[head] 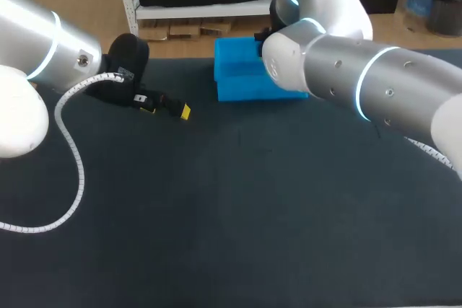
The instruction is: Use the left arm to pick the red cube and place it into the blue plastic box first, then use the right arm to grasp the green cube and put it into the same blue plastic box after the first action is fully finished.
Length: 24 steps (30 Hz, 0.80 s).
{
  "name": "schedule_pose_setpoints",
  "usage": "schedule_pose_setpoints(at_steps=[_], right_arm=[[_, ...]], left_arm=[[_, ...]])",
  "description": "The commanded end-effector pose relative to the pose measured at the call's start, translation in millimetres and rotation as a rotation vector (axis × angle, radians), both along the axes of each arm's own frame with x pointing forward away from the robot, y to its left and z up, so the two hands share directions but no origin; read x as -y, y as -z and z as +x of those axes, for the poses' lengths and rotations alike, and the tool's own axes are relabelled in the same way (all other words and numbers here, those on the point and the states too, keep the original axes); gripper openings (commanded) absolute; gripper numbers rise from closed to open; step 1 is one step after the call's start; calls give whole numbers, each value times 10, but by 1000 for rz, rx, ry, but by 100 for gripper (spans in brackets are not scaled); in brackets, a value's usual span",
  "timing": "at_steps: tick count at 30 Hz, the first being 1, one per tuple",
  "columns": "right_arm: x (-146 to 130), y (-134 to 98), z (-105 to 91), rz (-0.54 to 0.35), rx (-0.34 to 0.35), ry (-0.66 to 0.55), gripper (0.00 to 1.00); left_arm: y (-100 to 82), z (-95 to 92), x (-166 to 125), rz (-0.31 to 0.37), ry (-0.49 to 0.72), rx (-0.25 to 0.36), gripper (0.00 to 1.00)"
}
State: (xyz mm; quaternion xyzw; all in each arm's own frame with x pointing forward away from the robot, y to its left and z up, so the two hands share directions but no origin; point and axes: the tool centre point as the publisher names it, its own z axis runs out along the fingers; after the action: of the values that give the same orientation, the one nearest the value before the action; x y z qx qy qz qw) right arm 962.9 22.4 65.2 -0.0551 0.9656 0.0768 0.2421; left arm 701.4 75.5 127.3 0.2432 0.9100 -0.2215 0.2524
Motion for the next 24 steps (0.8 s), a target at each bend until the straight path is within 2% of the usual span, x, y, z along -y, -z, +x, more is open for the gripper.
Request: schedule_pose_setpoints(at_steps=[1,10,17,19,24], right_arm=[[-10,-57,67,-4,-24,-2,100],[4,-408,-50,21,18,-20,100],[44,-637,-310,15,42,-59,100],[49,-681,-405,35,40,-88,100],[49,-681,-405,35,40,-88,100]], left_arm=[[7,2,-17,-7,5,2,100],[7,2,-17,-7,5,2,100],[7,2,-17,-7,5,2,100],[7,2,-17,-7,5,2,100],[7,2,-17,-7,5,2,100]])
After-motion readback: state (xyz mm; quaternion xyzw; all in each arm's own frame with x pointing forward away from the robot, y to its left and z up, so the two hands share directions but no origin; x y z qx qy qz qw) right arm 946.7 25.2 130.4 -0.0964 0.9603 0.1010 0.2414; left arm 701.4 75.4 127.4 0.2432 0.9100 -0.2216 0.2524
